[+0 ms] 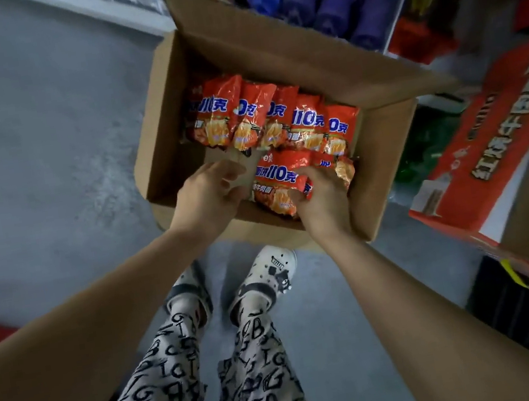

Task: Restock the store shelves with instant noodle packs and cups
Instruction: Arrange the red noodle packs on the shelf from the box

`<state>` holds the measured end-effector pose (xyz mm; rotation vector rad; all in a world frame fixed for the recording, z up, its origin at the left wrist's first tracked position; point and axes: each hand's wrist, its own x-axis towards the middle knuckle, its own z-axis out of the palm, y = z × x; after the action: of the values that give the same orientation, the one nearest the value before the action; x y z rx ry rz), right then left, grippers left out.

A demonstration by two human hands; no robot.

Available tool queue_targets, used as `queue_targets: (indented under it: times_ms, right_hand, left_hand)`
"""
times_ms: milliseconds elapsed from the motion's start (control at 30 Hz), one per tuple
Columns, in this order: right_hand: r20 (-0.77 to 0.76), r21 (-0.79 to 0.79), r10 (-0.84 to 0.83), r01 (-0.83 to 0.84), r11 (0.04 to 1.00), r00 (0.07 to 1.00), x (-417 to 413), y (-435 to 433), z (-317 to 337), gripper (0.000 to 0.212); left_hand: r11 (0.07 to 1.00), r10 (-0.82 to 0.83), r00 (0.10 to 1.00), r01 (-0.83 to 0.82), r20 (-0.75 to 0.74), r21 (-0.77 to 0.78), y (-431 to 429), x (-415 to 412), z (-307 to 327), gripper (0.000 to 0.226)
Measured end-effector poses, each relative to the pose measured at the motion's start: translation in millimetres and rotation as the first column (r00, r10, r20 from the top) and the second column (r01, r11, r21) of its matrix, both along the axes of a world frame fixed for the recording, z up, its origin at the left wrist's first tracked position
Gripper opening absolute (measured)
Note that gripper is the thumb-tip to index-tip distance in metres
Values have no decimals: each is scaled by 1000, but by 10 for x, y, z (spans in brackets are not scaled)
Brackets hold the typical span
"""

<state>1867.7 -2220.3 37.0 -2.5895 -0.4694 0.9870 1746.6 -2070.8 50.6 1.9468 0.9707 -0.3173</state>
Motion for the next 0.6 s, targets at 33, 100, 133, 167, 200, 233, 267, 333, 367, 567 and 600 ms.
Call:
queue_targets:
  times_ms: [33,100,133,167,200,233,267,333,367,567,600]
  right_hand:
    - [7,-24,-1,1,1000,1000,36,-10,-129,44]
    - [29,-65,-17,19,998,999,124,-27,-429,47]
    - [46,-79,-29,33,996,999,172,-30,-536,49]
    - [59,-87,-33,38,996,998,208,-39,-631,50]
    - [73,-93,-31,38,995,997,231,-58,-762,53]
    - [88,-95,-21,30,995,996,248,-75,-908,56]
    - [96,-104,-2,12,995,995,264,-87,-1033,59]
    - [118,-158,74,-54,986,990,288,-96,-1252,61]
    - [135,-198,133,-105,975,982,294,-90,-1335,61]
    - [252,-360,309,-207,910,917,226,-96,-1662,52]
    - [291,-345,330,-223,912,898,202,-92,-1695,51]
  left_hand:
    - [1000,-1,1000,1,-13,-6,-32,2,-136,30]
    - [1000,-8,1000,8,-25,-9,-97,14,-442,31]
    - [1000,-15,999,15,-36,-11,-116,22,-544,31]
    - [1000,-26,999,25,-43,-16,-136,22,-627,32]
    - [999,-29,998,28,-49,-22,-163,18,-752,32]
    - [999,-28,998,26,-48,-26,-198,10,-893,32]
    - [999,-29,998,27,-53,-32,-226,1,-1010,33]
    - [998,-32,998,29,-60,-48,-282,-16,-1224,32]
    - [998,-30,998,27,-63,-55,-305,-25,-1305,32]
    - [998,-37,998,34,-57,-45,-372,-91,-1566,32]
    - [998,-38,998,36,-50,-44,-371,-95,-1581,32]
